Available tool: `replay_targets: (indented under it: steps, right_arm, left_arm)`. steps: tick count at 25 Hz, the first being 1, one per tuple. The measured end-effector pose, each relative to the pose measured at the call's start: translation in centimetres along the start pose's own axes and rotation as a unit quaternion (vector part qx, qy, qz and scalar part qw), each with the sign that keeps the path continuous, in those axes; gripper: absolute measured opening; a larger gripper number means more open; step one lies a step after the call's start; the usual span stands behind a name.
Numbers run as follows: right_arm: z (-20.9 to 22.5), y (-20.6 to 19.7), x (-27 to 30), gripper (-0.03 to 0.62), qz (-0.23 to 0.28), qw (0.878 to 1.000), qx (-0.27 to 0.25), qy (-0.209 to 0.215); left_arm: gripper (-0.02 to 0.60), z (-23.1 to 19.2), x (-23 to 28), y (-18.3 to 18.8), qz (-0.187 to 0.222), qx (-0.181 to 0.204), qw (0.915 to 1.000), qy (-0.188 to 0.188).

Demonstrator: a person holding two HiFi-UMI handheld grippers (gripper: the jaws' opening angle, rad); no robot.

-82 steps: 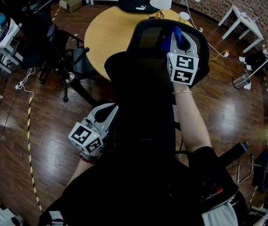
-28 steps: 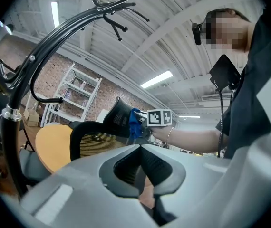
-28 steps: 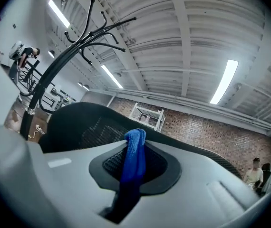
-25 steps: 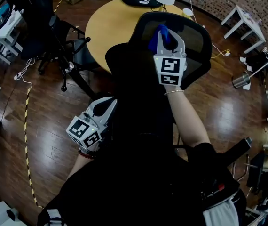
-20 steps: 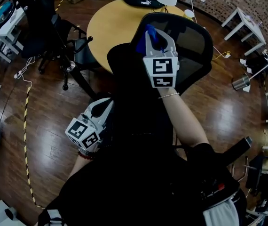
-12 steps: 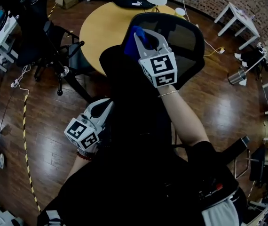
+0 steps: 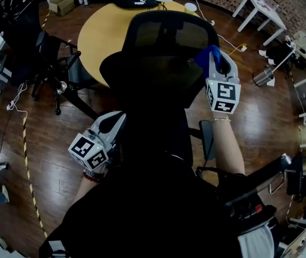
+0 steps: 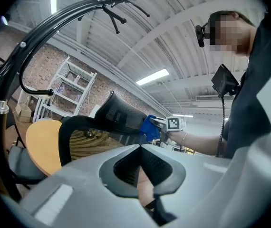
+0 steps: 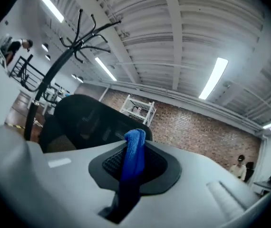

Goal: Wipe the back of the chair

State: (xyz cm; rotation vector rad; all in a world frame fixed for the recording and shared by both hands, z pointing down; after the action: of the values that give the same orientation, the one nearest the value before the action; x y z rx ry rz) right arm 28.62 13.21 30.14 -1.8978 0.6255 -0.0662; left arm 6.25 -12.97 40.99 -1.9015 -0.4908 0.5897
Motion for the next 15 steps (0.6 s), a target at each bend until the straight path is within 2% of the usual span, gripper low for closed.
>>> replay_targets:
  steps: [3,7,11,15]
  right_arm:
    - [1.3,-1.7,-0.2,0.034,-0.024,0.999,-0.044,-0.005]
    - [1.2,-2.0,0.7,0.034,-0.014,0.998,-0.063,-0.013]
    - [0.7,-2.0,1.2,0.034,-0.028,0.994,-0.094,-0.037]
    - [-2.1,-2.2,3.3,0.034,-0.043,0.992,-0.117,-0.015]
  left_arm:
    - [0.006,0.1,-0.1,0.0,0.0,0.001,1.0,0.001]
    - [0.006,0.3,-0.3,-0.1,0.003,-0.001,1.0,0.006]
    - [0.006,0.1,-0.6,0.0,0.006,-0.001,0.9999,0.013]
    - [0.006,0.1,-1.0,0.1,0.011,-0.002,0.9998,0.014]
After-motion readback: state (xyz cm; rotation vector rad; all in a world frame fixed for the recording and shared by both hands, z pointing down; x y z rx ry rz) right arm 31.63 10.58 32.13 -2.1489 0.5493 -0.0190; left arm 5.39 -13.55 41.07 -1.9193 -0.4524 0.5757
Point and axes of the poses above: the fingertips, and each gripper's own axes: x forward along the fingers, z to its right, y out of its top, the point moved 2 cm from there along -x, backward along the fingers, and after that the axes turned 13 degrees about z, right-handed, at the moved point
